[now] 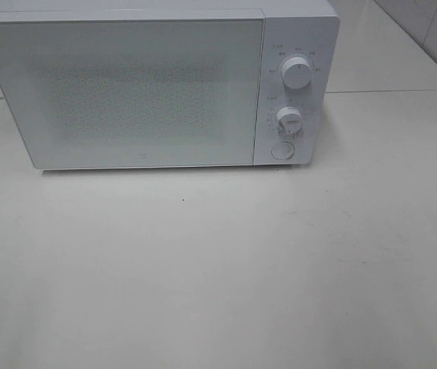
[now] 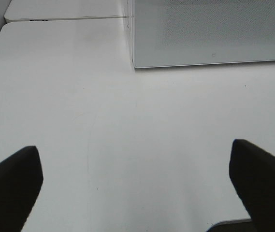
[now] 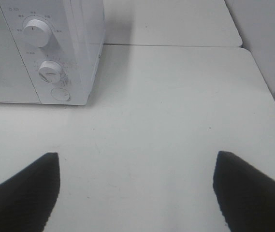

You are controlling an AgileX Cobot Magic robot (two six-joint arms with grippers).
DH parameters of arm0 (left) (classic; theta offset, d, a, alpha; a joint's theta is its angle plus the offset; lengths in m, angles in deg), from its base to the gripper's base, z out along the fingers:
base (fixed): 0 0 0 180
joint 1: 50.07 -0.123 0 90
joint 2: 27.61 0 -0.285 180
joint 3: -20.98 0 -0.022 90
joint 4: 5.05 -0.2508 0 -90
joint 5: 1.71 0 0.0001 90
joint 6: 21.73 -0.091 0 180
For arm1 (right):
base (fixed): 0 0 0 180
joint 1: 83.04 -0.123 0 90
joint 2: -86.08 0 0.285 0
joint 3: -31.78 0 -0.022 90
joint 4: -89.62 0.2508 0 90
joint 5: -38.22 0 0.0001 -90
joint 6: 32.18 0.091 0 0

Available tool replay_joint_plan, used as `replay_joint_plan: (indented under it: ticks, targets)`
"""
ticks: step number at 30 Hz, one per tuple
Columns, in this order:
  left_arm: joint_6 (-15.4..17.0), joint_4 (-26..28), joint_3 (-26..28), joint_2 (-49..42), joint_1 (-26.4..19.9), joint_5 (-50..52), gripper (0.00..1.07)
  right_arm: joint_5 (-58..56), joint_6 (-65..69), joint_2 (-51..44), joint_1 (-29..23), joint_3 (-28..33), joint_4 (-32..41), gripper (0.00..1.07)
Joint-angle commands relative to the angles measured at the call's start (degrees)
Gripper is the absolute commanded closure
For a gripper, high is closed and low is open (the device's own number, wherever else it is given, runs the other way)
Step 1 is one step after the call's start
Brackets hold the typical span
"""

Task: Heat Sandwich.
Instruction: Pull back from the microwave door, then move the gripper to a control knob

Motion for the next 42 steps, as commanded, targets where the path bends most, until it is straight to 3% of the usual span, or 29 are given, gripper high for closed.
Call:
replay_joint_plan:
  ticks: [1, 24, 33, 35, 42]
  targets:
    - [-0.17, 0.29, -0.17, -1.55, -0.11, 0.0, 0.03, 5.44, -0.23, 4.3, 0.23, 0.29, -0.63, 0.26]
    - [-0.17, 0.29, -0.17, -1.55, -0.11, 0.0, 0.03, 30.14, 0.23, 30.31, 0.23, 0.29, -2.41, 0.31]
    - [-0.17, 0.29, -0.17, -1.55, -0.11, 0.0, 0.03, 45.95, -5.61, 39.76, 0.23, 2.81, -0.06, 0.31]
    - [-0.17, 0.29, -0.17, -1.55, -0.11, 0.0, 0.03, 50.59, -10.26, 41.71, 0.23, 4.3, 2.29, 0.31]
    - [-0.17, 0.29, -0.17, -1.55, -0.11, 0.0, 0.03, 68.93, -23.49, 48.01, -1.49, 10.14, 20.57, 0.31]
